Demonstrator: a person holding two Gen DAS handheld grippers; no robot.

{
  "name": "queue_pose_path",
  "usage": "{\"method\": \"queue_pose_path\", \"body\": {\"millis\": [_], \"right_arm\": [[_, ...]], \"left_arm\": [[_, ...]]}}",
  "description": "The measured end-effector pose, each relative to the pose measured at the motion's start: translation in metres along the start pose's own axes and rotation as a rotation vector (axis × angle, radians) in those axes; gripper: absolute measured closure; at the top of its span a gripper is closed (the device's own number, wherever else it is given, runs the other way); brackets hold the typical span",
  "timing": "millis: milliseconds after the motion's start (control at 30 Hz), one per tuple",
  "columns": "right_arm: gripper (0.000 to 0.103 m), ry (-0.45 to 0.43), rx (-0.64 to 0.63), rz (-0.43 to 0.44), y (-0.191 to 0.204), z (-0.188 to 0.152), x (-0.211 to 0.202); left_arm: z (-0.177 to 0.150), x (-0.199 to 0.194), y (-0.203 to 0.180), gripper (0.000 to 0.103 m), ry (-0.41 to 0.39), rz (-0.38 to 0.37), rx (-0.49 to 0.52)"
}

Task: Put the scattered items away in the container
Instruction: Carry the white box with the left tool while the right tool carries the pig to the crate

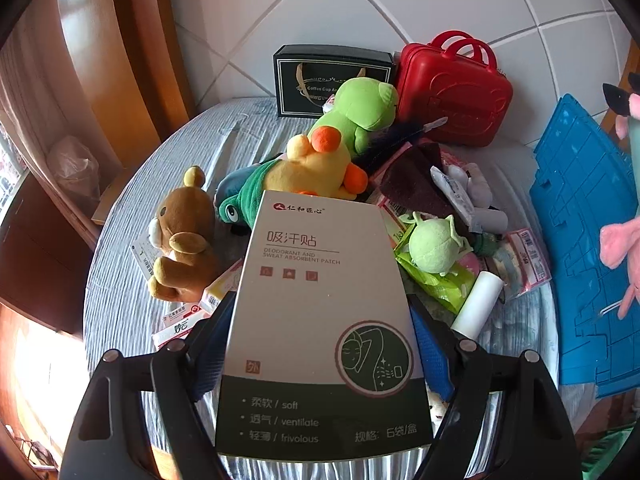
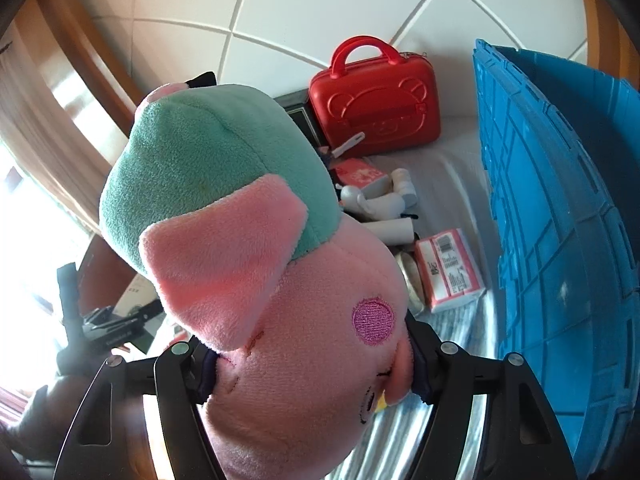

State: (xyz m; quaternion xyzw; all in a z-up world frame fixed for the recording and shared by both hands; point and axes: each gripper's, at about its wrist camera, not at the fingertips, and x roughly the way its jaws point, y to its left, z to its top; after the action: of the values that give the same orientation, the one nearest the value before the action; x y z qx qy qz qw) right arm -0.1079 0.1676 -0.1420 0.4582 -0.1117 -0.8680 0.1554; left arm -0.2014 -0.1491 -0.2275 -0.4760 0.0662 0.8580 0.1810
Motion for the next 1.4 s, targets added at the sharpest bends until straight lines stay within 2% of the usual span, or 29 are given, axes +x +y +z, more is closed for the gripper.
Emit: {"method": "queue_pose_path", "body": {"millis": [333,567,867,1400], "right_arm": [[0.031,-0.100,-0.001,0.026,0.012,0.024,-0.058],[0.031,-0.182,0.015,0.038,0.005,0.032,-0.098],[0.031,-0.240,0.053,0.063,-0.036,0.037,-0.152],[0.031,-0.334,0.054,0.000,-0.124,0.055,-0.248]], "left_arm": [[0.022,-0.024,-0.020,0.023,-0.056,-0.047,0.030],[0.040,-0.053,-0.056,0.023,-0.115,-0.078,0.079],[0.059,-0.092,-0.120,0.023,-0.194,-0.124,0.127],[0.082,-0.148,-0.268,0.023,-0.296,-0.256,0.240]]}}
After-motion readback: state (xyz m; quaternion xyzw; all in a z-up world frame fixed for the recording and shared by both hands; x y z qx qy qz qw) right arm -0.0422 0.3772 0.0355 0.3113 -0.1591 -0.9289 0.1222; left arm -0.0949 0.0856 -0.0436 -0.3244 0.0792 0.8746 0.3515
